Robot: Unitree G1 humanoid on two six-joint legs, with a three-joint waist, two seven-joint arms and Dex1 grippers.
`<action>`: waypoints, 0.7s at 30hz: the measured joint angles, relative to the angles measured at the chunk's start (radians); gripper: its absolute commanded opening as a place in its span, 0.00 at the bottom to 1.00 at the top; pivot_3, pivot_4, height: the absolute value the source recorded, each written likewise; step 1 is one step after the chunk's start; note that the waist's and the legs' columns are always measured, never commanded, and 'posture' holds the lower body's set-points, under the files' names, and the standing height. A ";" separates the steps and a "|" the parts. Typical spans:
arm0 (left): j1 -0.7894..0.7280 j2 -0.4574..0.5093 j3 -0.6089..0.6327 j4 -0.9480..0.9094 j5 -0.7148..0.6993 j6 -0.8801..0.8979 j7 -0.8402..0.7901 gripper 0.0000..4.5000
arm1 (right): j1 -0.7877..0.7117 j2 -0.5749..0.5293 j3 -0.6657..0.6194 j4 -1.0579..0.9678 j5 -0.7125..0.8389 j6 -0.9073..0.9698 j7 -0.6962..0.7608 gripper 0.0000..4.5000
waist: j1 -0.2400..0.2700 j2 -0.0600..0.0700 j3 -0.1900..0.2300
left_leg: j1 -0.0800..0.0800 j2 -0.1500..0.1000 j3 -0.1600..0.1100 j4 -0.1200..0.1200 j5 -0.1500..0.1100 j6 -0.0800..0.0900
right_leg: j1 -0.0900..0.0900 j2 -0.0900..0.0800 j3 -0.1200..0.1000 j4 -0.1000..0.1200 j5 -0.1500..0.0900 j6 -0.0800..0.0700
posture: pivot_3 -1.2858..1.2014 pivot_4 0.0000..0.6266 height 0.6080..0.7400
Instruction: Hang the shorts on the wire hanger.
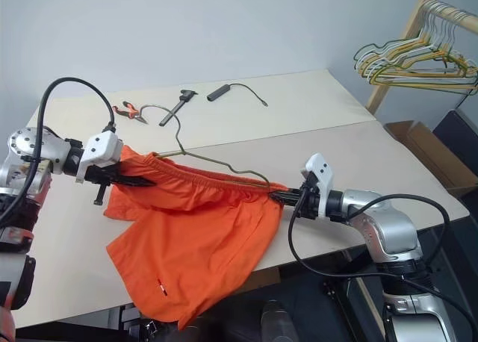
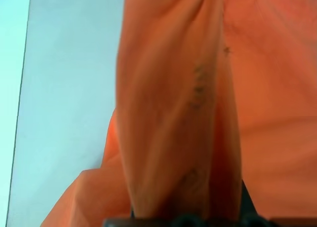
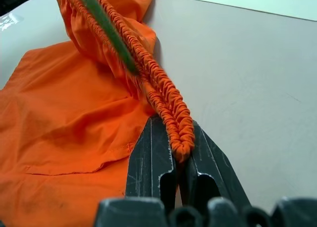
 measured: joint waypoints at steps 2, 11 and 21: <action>0.000 0.000 0.001 -0.006 0.001 0.000 0.000 0.00 | 0.000 -0.002 0.000 0.000 0.001 0.000 0.001 0.01 | 0.001 0.000 0.000 | 0.000 0.000 0.000 0.000 0.000 0.000 | 0.000 0.000 0.000 0.000 0.000 0.000 | 0.47 0.08 1.00; 0.014 -0.001 -0.001 -0.008 0.061 -0.033 0.047 0.00 | 0.000 -0.033 -0.001 -0.005 0.027 0.000 0.016 0.01 | 0.001 0.000 0.000 | 0.000 0.000 0.000 0.000 0.000 0.000 | 0.000 0.000 0.000 0.000 0.000 0.000 | 0.47 0.08 1.00; 0.062 0.000 -0.014 -0.006 0.131 -0.110 0.091 0.00 | -0.005 -0.061 -0.001 -0.039 0.049 0.002 0.032 0.01 | 0.003 0.000 0.000 | 0.000 0.000 0.000 0.000 0.000 0.000 | 0.000 -0.001 0.000 0.000 0.000 0.000 | 0.47 0.09 1.00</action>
